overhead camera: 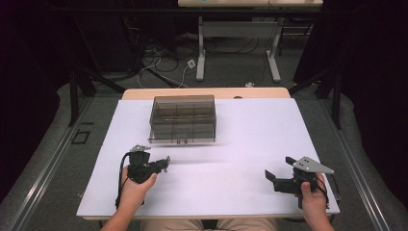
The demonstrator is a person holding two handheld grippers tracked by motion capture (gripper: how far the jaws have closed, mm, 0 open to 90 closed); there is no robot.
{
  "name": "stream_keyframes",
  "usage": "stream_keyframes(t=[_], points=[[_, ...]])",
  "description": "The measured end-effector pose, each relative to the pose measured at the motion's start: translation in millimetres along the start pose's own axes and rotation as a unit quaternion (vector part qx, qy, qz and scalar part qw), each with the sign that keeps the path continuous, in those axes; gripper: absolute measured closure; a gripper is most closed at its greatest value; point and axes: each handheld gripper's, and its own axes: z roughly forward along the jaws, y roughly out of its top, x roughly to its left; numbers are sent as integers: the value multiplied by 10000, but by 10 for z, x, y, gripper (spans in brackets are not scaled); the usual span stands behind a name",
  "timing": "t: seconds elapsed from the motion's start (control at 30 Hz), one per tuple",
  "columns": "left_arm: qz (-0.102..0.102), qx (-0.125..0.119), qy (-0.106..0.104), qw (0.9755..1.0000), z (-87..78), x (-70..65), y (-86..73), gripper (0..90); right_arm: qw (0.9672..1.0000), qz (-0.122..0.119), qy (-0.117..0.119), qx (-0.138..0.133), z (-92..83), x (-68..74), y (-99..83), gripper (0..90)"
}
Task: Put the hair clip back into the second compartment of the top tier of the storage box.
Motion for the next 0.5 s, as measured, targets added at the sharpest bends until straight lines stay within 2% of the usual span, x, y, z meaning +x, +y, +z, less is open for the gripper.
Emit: stream_keyframes(t=[0.03,0.1,0.13,0.37,0.4,0.47,0.5], points=[[-5,31,-32,10000,-9,2,10,827,10000,12,-4,-2,-1,2,-1,40],[-36,-55,2,10000,-5,-6,19,827,10000,-18,-15,43,-5,-1,2,40],[-19,12,-19,10000,-18,-3,31,827,10000,-14,0,1,0,-2,0,40],[2,-13,-17,10000,-40,-27,98,827,10000,9,-17,26,-2,5,0,40],[18,15,-18,10000,-49,-28,108,827,9999,15,-33,99,-10,6,4,40],[12,-67,15,10000,-57,-39,128,827,10000,5,-37,91,-11,4,5,40],[18,-53,11,10000,-65,-41,136,827,10000,20,-16,-8,-1,7,0,40]])
